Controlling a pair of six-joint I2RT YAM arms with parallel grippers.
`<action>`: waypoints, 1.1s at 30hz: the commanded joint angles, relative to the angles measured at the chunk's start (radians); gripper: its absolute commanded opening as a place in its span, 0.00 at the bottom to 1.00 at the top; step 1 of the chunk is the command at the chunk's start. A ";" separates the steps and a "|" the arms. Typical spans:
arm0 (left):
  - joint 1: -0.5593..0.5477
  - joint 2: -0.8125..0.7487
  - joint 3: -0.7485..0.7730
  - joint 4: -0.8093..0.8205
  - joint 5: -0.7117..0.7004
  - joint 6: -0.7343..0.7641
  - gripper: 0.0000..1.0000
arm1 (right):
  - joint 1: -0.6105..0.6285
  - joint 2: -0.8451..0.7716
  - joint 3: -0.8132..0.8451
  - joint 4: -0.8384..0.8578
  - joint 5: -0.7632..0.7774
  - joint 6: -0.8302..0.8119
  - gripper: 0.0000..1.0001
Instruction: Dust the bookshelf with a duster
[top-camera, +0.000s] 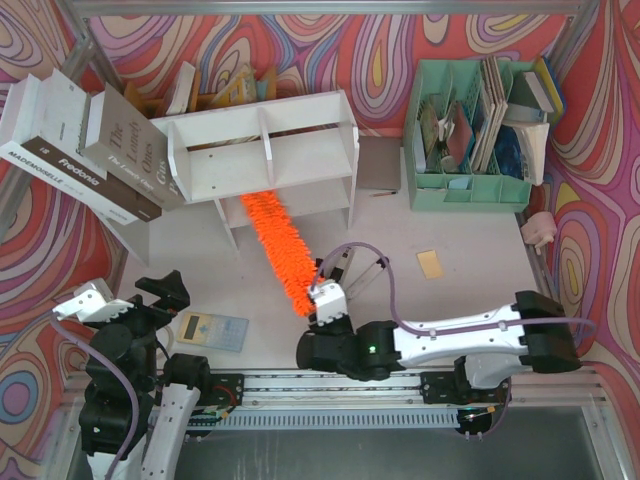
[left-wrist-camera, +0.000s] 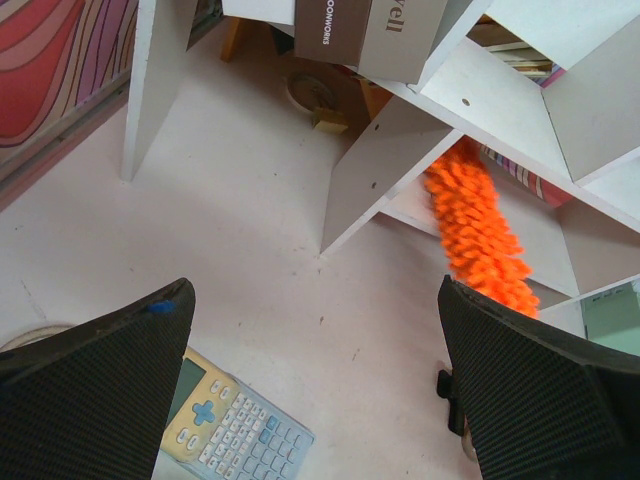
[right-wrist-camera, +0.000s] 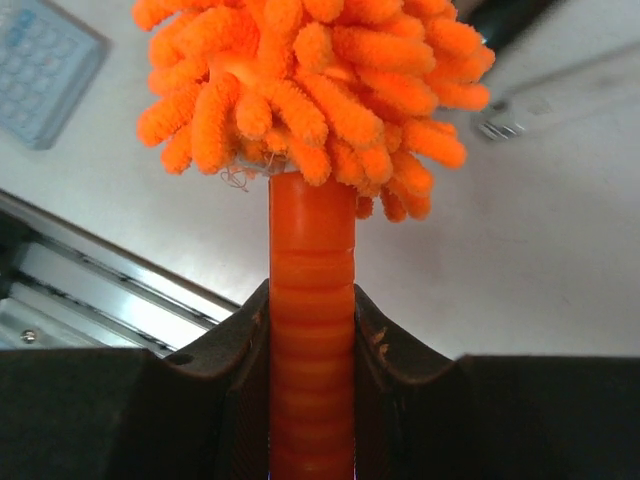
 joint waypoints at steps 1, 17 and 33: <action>-0.001 -0.002 -0.012 0.015 -0.003 -0.004 0.99 | 0.001 -0.134 -0.046 -0.286 0.197 0.330 0.00; -0.001 -0.007 -0.012 0.014 -0.004 -0.004 0.98 | 0.013 -0.015 0.006 0.158 0.042 -0.089 0.00; -0.003 -0.014 -0.014 0.015 -0.003 -0.005 0.98 | 0.014 -0.117 -0.022 -0.309 0.254 0.349 0.00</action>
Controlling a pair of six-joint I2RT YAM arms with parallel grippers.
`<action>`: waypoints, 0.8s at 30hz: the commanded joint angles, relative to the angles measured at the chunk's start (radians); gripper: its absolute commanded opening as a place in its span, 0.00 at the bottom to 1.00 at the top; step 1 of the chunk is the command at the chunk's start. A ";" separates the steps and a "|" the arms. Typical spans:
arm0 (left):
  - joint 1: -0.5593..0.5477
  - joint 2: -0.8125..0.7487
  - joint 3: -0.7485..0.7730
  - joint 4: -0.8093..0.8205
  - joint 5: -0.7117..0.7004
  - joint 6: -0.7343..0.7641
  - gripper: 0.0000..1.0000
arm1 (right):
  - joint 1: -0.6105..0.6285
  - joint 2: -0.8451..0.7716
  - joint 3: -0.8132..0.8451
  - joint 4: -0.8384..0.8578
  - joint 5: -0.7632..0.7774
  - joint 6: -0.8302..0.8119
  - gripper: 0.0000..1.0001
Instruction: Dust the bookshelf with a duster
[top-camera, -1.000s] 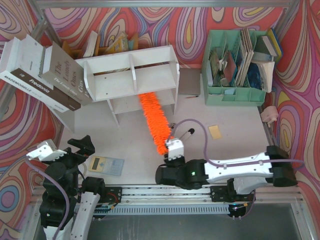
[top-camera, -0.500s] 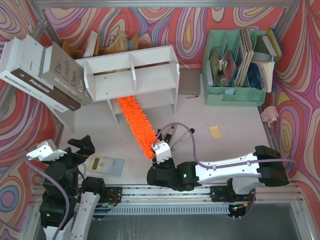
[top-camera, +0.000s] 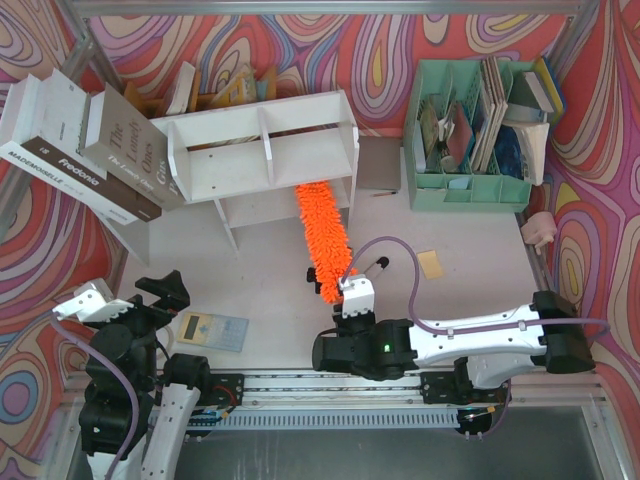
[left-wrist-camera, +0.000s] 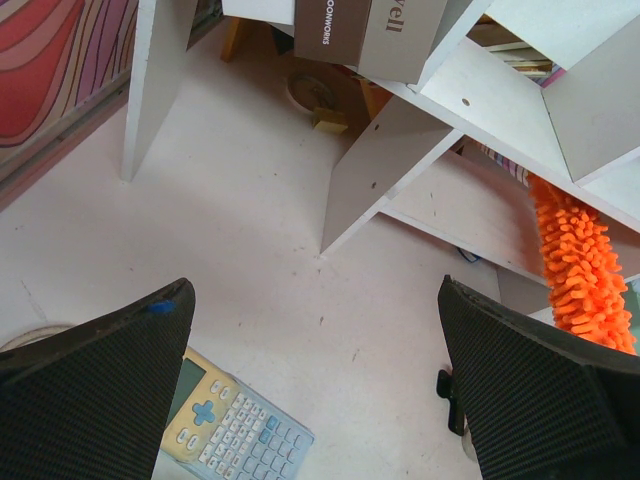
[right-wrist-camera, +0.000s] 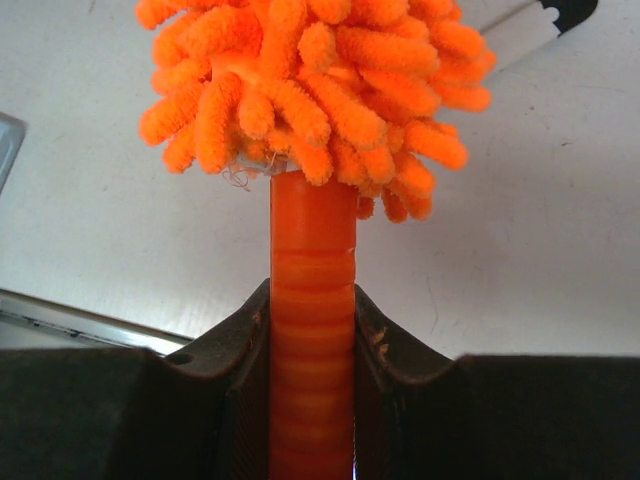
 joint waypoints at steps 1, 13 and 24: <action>-0.003 -0.014 -0.014 0.015 -0.004 -0.006 0.99 | 0.001 -0.005 0.015 -0.055 0.100 0.067 0.00; -0.003 -0.009 -0.014 0.014 -0.005 -0.006 0.99 | 0.001 0.000 0.016 0.016 0.093 -0.017 0.00; -0.003 -0.010 -0.014 0.014 -0.005 -0.006 0.99 | 0.001 0.024 0.035 0.001 0.095 -0.013 0.00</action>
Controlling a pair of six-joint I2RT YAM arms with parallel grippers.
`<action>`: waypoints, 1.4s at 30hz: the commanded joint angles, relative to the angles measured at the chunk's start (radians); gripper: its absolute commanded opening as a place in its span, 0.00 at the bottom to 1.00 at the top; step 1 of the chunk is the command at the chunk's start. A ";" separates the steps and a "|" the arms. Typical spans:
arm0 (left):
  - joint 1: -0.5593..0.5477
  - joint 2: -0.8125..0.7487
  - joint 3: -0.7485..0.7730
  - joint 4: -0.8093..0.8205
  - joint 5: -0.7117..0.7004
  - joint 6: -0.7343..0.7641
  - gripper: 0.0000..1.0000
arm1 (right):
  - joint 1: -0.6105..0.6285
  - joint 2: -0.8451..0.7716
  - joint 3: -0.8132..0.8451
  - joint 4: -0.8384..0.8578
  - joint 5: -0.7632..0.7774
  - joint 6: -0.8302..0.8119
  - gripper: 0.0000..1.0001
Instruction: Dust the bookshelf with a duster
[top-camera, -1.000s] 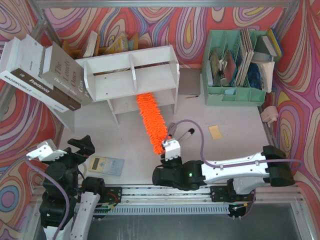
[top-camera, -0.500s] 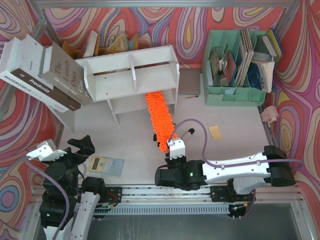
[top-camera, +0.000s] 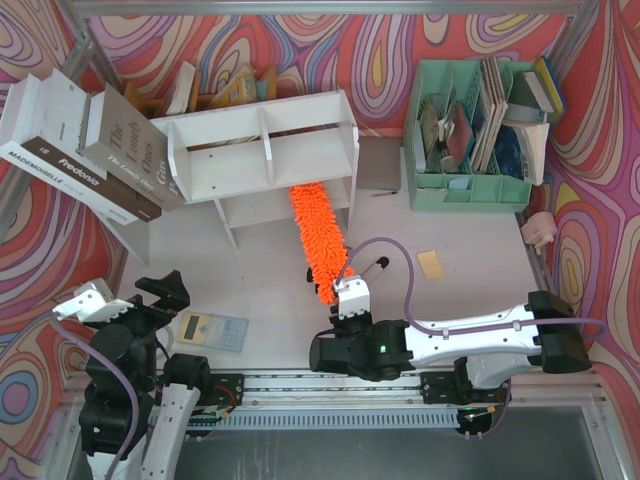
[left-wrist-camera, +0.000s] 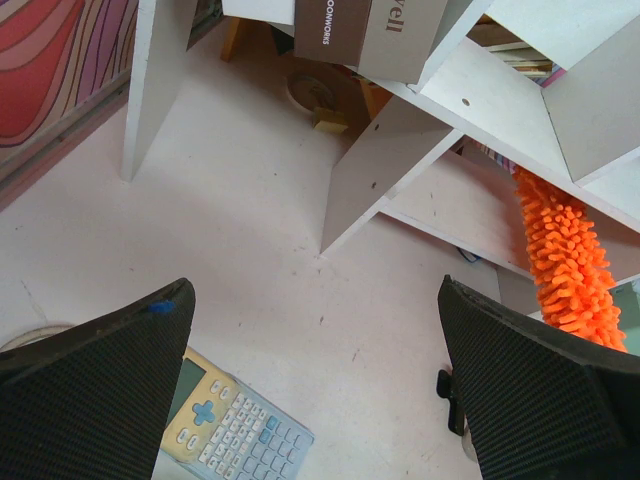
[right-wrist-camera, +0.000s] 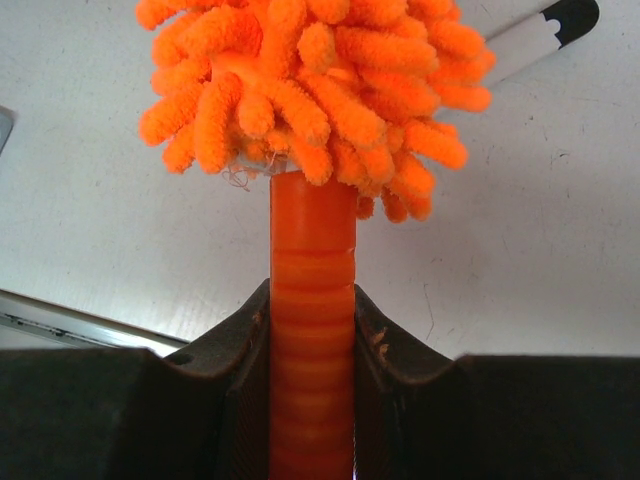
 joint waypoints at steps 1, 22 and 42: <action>-0.003 -0.010 -0.014 0.014 -0.004 -0.006 0.99 | 0.001 0.002 0.030 -0.008 0.085 0.024 0.00; -0.006 0.063 0.002 0.002 -0.006 0.002 0.99 | 0.000 0.018 0.038 0.012 0.109 0.062 0.00; -0.007 0.054 -0.006 0.034 0.048 0.025 0.99 | 0.022 -0.039 -0.081 0.264 0.018 -0.122 0.00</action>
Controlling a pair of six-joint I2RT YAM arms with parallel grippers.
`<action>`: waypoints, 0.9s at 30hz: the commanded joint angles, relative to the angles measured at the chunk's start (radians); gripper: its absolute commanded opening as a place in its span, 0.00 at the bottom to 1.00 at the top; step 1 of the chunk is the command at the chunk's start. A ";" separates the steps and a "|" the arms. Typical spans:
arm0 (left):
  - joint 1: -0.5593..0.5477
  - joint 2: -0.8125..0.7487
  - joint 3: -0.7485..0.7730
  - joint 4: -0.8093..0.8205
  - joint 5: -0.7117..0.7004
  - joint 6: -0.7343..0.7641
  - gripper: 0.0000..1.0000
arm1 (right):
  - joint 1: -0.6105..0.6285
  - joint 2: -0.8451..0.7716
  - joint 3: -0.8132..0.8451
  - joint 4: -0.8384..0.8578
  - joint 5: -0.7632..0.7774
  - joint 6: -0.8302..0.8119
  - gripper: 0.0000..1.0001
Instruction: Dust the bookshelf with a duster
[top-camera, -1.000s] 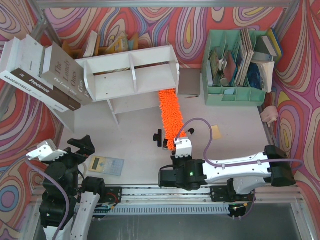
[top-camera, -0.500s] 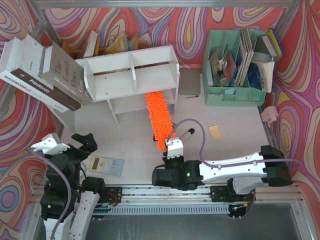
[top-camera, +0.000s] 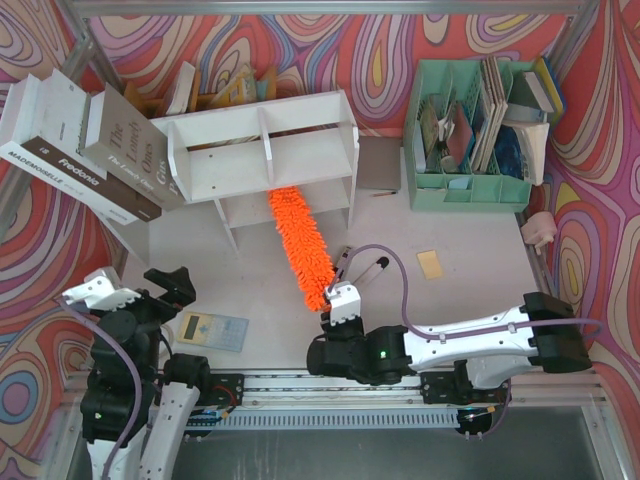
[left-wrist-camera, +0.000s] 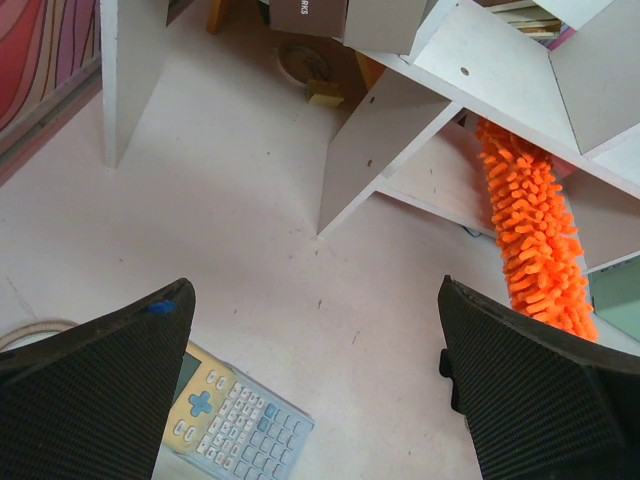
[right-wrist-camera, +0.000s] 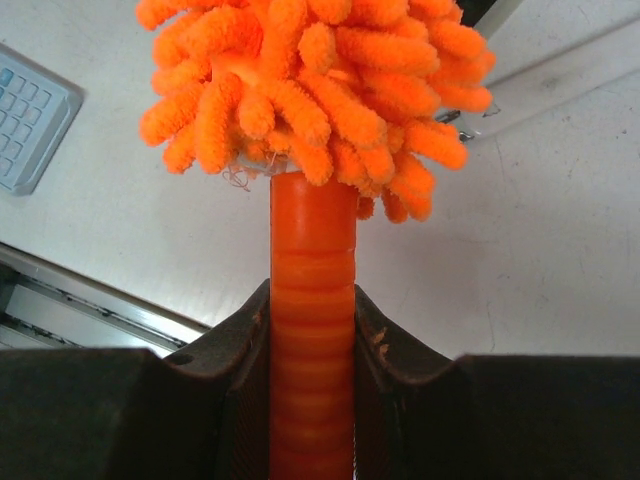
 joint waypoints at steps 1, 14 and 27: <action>-0.004 -0.017 -0.005 0.021 -0.003 0.017 0.99 | 0.006 -0.053 -0.019 0.028 0.059 -0.013 0.00; -0.003 0.001 -0.001 0.001 -0.035 0.000 0.99 | 0.006 -0.100 0.020 -0.329 0.163 0.276 0.00; -0.003 0.039 0.004 -0.013 -0.031 -0.013 0.99 | 0.005 -0.150 0.088 -0.630 0.169 0.483 0.00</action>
